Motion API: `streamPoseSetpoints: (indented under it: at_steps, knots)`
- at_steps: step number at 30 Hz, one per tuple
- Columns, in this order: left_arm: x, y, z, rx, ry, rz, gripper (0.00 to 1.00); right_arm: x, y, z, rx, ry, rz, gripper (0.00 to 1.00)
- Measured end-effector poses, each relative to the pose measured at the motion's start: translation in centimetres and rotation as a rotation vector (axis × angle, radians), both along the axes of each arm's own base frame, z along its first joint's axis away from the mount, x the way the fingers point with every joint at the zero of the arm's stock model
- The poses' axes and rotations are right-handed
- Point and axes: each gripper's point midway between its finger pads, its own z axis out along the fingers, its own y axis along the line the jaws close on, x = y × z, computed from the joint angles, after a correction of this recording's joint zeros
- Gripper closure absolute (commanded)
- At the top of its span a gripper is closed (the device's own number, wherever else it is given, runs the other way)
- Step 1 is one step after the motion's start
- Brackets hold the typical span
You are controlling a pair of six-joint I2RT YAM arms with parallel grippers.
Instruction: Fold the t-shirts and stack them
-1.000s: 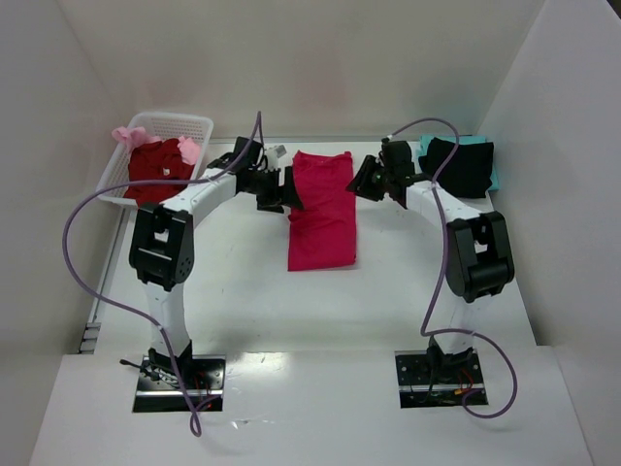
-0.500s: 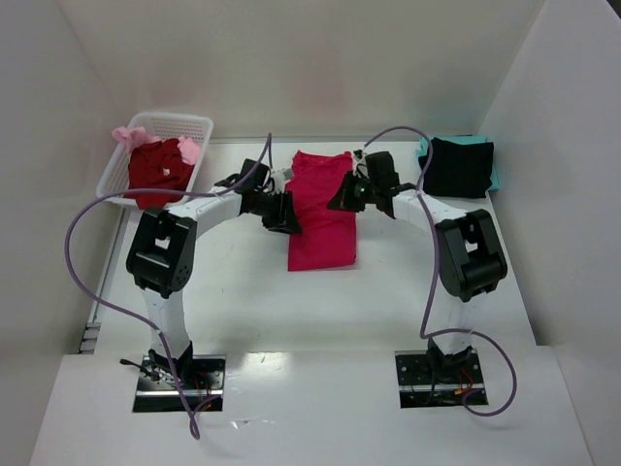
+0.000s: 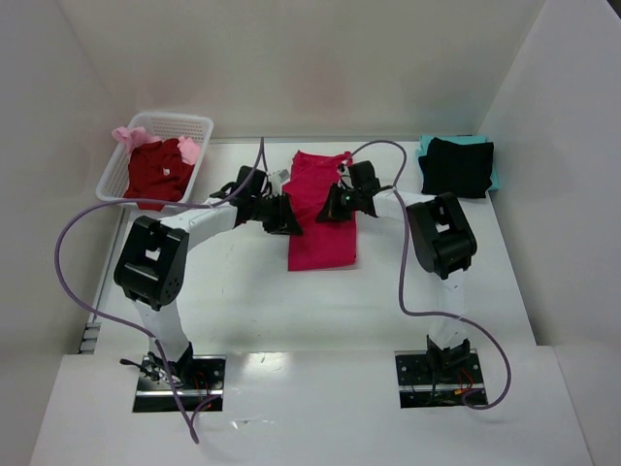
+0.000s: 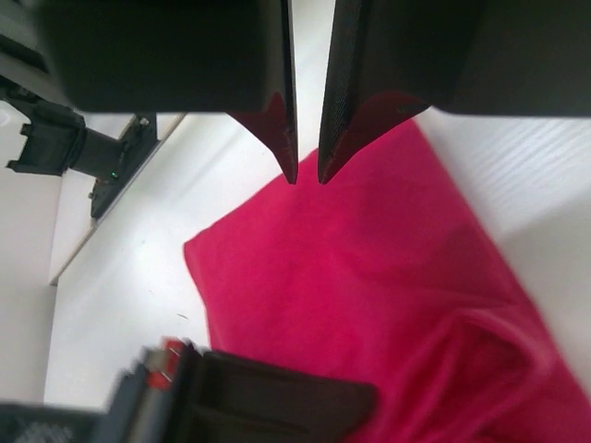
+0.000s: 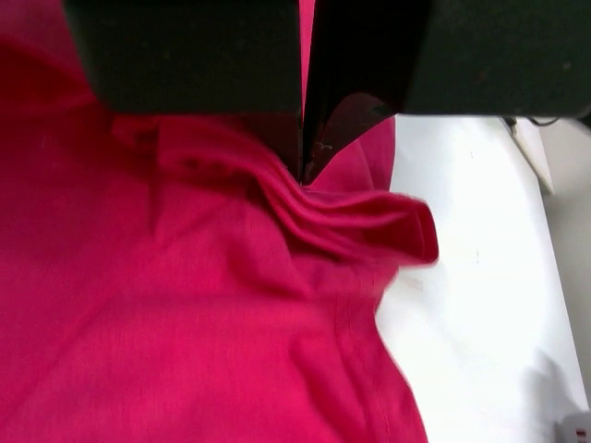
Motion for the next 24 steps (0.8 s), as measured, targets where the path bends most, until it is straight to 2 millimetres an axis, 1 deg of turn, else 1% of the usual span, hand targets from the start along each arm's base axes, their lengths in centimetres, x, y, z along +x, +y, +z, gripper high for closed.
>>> streamPoseSetpoints:
  at_steps: [2,5,8,10,14,17,19,21,24]
  knots:
    - [-0.4,-0.8,0.0,-0.005,0.005,-0.012,0.78,0.8,0.3,-0.2,0.002,-0.006,-0.001,0.96]
    - [-1.5,-2.4,-0.4,-0.008,0.019,-0.049,0.8,1.7,0.6,-0.8,0.002,-0.008,-0.002,0.96]
    - [-2.9,-3.9,-1.6,-0.004,0.051,-0.082,0.81,2.0,0.7,-1.3,0.003,0.001,-0.005,0.96]
    - [-3.8,-4.5,-2.7,0.006,0.077,-0.099,0.81,2.1,0.9,-1.5,0.005,0.003,-0.005,0.96]
    - [-4.9,-4.0,-4.7,0.036,0.13,-0.094,0.81,2.8,0.9,-1.3,0.003,-0.012,-0.012,0.96]
    - [-5.1,-3.6,-5.3,0.049,0.142,-0.083,0.78,3.5,0.4,-1.2,0.001,-0.02,-0.027,0.95]
    - [-5.0,-3.5,-5.4,0.054,0.142,-0.077,0.78,4.1,-0.3,-1.1,0.0,-0.026,-0.044,0.94]
    - [-4.9,-3.5,-5.5,0.057,0.143,-0.07,0.74,4.8,-1.2,-1.0,-0.002,-0.031,-0.064,0.92]
    - [-4.9,-3.4,-5.5,0.059,0.149,-0.061,0.67,6.0,-2.7,-0.5,-0.009,-0.053,-0.094,0.87]
